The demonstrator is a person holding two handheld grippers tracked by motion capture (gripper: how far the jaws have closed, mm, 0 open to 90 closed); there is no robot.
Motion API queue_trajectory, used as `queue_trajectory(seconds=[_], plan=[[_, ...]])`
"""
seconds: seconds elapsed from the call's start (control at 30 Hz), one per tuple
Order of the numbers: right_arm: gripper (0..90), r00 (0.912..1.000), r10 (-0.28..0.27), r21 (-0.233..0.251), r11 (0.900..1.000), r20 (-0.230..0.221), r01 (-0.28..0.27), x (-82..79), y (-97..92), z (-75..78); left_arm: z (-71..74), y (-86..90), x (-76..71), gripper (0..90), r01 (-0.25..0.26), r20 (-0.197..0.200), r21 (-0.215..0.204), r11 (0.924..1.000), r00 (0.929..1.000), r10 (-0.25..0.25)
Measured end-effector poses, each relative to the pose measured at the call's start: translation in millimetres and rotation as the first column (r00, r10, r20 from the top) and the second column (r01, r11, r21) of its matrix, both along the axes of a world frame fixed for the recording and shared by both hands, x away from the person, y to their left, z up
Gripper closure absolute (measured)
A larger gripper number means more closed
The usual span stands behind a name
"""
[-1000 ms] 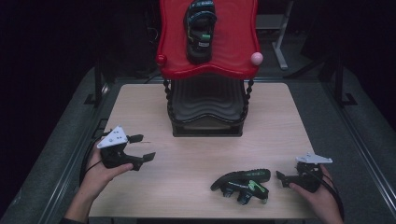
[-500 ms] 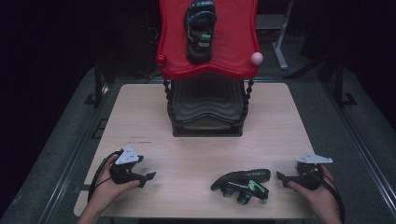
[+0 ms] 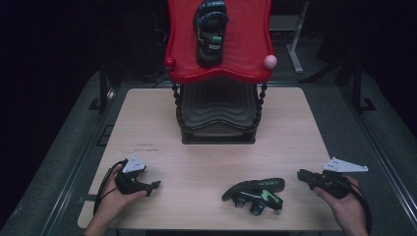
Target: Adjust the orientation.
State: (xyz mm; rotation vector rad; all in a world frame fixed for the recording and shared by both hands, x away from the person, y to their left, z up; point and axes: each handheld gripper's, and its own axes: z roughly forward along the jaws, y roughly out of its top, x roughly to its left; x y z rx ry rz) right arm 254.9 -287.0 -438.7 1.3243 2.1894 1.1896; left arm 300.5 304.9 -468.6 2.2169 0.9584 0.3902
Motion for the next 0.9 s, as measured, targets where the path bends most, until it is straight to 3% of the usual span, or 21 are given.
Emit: queue_trajectory(seconds=[0.07, 0.2, 0.4, 0.63, 0.9], plan=[[89.7, 0.9989, 0.044, 0.028, 0.9986, 0.018, -0.044, -3.3, 4.1, 9.9, -1.7, 1.2, -0.5, 13.1, 0.001, 0.010, -0.010, 0.9999, 0.9999, -0.001], [90.0, 0.9906, 0.125, 0.060, 0.9899, 0.056, -0.128, -7.5, 14.8, 22.5, -5.4, 0.3, -0.1, 4.2, 0.012, 0.013, -0.018, 0.9998, 0.9998, -0.011], [90.0, 0.9650, 0.251, 0.119, 0.9586, 0.077, -0.259, -13.6, 46.4, 35.6, -5.4, 0.1, 0.3, 0.8, 0.004, 0.010, -0.013, 0.9999, 0.9999, -0.004], [90.0, 0.9384, 0.341, 0.104, 0.9328, 0.054, -0.345, -14.3, 74.1, 30.6, -5.4, 0.1, 0.3, 0.8, 0.004, 0.010, -0.013, 0.9999, 0.9999, -0.004], [90.0, 0.9264, 0.377, 0.080, 0.9231, 0.008, -0.376, -17.8, 82.5, 18.0, -5.4, 0.1, 0.3, 0.8, 0.004, 0.010, -0.013, 0.9999, 0.9999, -0.004]])
